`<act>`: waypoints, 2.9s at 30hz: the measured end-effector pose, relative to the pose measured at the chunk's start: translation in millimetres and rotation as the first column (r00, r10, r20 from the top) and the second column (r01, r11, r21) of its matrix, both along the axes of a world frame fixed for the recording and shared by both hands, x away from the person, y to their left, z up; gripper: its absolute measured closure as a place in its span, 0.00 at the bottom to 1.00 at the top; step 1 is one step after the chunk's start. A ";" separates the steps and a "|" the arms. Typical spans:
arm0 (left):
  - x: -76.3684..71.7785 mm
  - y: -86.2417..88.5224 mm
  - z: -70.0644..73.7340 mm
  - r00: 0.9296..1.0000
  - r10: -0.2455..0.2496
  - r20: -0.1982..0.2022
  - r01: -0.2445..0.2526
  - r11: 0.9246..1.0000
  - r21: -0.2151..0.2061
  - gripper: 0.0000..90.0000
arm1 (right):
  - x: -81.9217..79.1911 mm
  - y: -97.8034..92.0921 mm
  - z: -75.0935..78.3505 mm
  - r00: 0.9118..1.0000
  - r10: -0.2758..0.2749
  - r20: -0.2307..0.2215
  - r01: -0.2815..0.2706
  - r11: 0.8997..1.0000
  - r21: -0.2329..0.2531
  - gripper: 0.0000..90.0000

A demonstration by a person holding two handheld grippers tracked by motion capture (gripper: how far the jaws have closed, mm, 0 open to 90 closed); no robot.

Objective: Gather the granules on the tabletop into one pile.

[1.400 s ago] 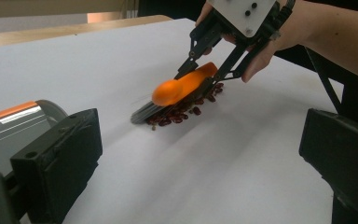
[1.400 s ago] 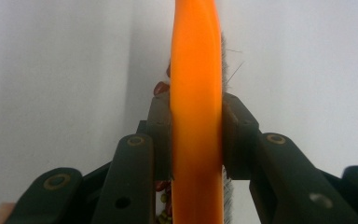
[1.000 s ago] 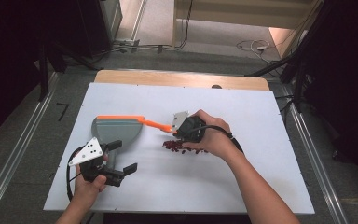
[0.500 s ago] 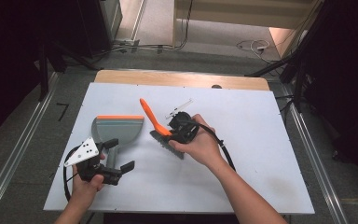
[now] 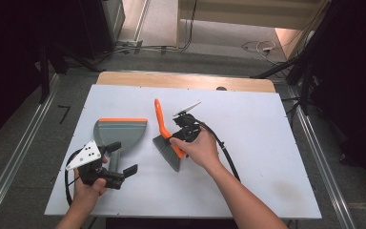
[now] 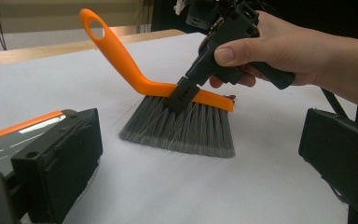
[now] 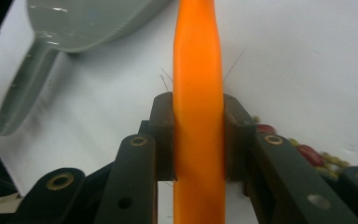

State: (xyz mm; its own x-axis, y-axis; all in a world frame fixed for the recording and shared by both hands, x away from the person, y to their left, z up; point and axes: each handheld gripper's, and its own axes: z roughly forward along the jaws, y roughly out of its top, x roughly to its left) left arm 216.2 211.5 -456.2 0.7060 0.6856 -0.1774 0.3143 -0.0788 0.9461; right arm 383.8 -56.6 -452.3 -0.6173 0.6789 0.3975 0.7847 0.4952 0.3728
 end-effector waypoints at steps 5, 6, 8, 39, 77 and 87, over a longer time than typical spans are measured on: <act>0.1 -0.7 -0.3 1.000 -0.003 0.000 0.003 1.000 0.000 0.00 | 4.2 -14.2 -4.5 0.999 -0.044 -0.012 0.044 0.999 0.000 0.76; 0.0 -0.7 -0.1 1.000 -0.003 0.000 0.003 1.000 0.001 0.00 | 4.7 -18.4 -5.5 0.998 -0.059 -0.023 0.059 0.998 0.009 0.76; -0.3 -0.7 0.2 1.000 -0.002 0.000 0.002 1.000 0.002 0.00 | 5.5 -24.2 -7.6 0.996 -0.077 -0.036 0.077 0.997 0.019 0.76; 0.7 -3.4 -1.2 1.000 -0.004 -0.005 0.004 1.000 0.005 0.00 | 10.9 -105.2 -14.0 0.975 -0.217 -0.049 0.218 0.975 0.028 0.75; 1.6 -2.7 -1.8 1.000 0.002 -0.011 -0.002 1.000 0.010 0.00 | 16.2 -129.4 -13.2 0.973 -0.230 -0.031 0.231 0.973 0.016 0.75; 2.2 -3.3 -2.3 1.000 0.001 -0.013 -0.001 1.000 0.009 0.00 | 14.0 -127.3 -10.2 0.974 -0.225 -0.012 0.225 0.973 0.049 0.75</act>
